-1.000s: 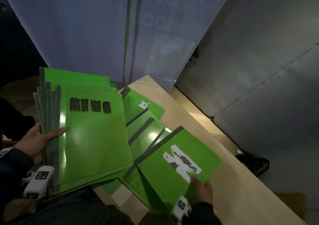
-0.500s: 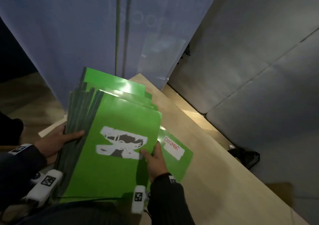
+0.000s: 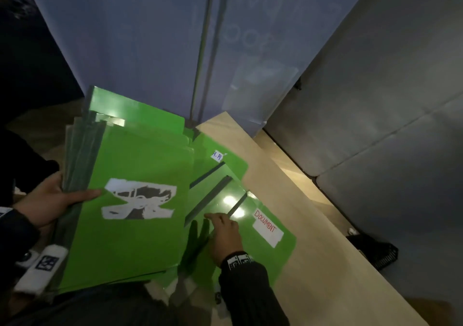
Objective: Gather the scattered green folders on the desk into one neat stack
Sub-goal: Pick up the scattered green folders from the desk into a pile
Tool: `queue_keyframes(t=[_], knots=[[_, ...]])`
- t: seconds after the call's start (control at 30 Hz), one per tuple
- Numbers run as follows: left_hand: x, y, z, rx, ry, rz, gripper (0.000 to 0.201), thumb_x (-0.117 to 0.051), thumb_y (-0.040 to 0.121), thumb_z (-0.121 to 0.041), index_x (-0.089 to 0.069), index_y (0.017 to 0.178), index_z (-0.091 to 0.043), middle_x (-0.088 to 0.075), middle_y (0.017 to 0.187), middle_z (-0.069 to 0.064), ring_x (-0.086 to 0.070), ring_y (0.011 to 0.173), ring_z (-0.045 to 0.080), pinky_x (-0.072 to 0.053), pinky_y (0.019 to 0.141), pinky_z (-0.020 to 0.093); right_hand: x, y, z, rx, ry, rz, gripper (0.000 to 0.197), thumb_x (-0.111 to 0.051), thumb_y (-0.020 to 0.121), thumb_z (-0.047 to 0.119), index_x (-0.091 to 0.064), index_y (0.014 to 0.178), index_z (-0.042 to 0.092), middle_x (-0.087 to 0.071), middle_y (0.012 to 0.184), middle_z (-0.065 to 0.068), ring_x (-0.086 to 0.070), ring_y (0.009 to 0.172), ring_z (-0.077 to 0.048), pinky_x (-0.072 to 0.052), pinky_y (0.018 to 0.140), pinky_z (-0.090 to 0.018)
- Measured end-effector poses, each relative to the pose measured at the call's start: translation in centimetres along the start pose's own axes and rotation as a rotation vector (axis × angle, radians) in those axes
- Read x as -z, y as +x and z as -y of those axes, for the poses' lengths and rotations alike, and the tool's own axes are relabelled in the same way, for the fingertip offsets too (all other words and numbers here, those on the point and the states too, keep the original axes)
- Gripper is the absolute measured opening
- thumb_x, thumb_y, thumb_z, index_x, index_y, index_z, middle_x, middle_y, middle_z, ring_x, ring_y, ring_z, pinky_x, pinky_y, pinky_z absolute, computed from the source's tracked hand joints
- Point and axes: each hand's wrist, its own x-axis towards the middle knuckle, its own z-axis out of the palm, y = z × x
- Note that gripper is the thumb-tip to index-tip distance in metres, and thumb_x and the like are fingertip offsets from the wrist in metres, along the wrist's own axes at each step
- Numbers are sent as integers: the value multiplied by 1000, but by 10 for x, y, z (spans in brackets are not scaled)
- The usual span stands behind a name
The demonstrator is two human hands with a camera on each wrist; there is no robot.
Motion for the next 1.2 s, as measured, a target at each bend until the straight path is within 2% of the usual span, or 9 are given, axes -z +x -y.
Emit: queue_keyframes(t=[0.1,0.2,0.27,0.43,0.53,0.67,0.83,1.03,1.2], knots=[[33,6,-2,30,-141,-82,38,-68,79,8,-66,113,-7,-77,82,5,-73,66,31,-55,64,55,-1,9,-17,158,-555,201,109,-73,80,10,-1,154,45,5,169,0,7,153,-41,-3,115,-74],[45,-10,-23,26,-109,-93,26,-74,64,-12,-71,89,-21,-74,66,-15,-70,57,1,-55,53,18,5,26,-19,271,-800,253,127,-81,76,24,19,152,46,24,166,-1,20,150,-40,12,108,-79],[47,-23,-35,43,-95,-102,34,-77,51,-11,-69,83,-19,-72,62,-20,-67,56,-5,-53,47,13,10,40,-14,301,-907,268,127,-80,78,30,22,152,44,27,164,-2,21,150,-40,14,106,-79],[75,9,12,133,-386,-237,71,-80,59,9,-57,126,-2,-66,123,-22,-72,54,19,-31,53,-8,14,62,-1,333,-1041,317,130,-81,75,34,22,154,40,15,168,-3,20,151,-38,13,106,-79],[56,-2,-1,86,-199,-188,34,-62,79,9,-66,109,-7,-79,87,2,-74,64,25,-60,57,42,12,65,4,359,-1084,306,117,-80,76,31,4,158,34,-3,169,-7,4,154,-38,8,109,-79],[35,-17,-13,-4,-90,-147,42,-66,76,9,-63,114,-7,-77,89,10,-73,72,30,-55,73,60,15,69,5,354,-1069,286,81,-73,84,29,-29,152,23,-36,158,-11,-25,149,-38,2,112,-78],[35,-13,-6,-2,-76,-120,47,-66,76,9,-61,120,-7,-77,93,10,-74,74,30,-57,69,57,46,58,-3,289,-1031,351,35,-70,89,34,-65,118,15,-66,119,-9,-65,105,-33,-53,94,-50],[21,-10,-1,-17,-91,-97,38,-67,75,7,-64,110,-7,-76,92,14,-74,69,30,-56,62,61,116,0,-65,-57,-601,290,39,-78,70,55,-69,97,28,-58,88,4,-65,91,-23,-53,79,-34],[4,-5,5,-17,-53,-46,31,-69,76,4,-69,104,-10,-76,90,15,-74,72,34,-50,68,71,154,-89,-148,-416,322,-229,28,-84,77,30,-74,96,11,-79,82,-5,-76,73,-24,-62,70,-38]])
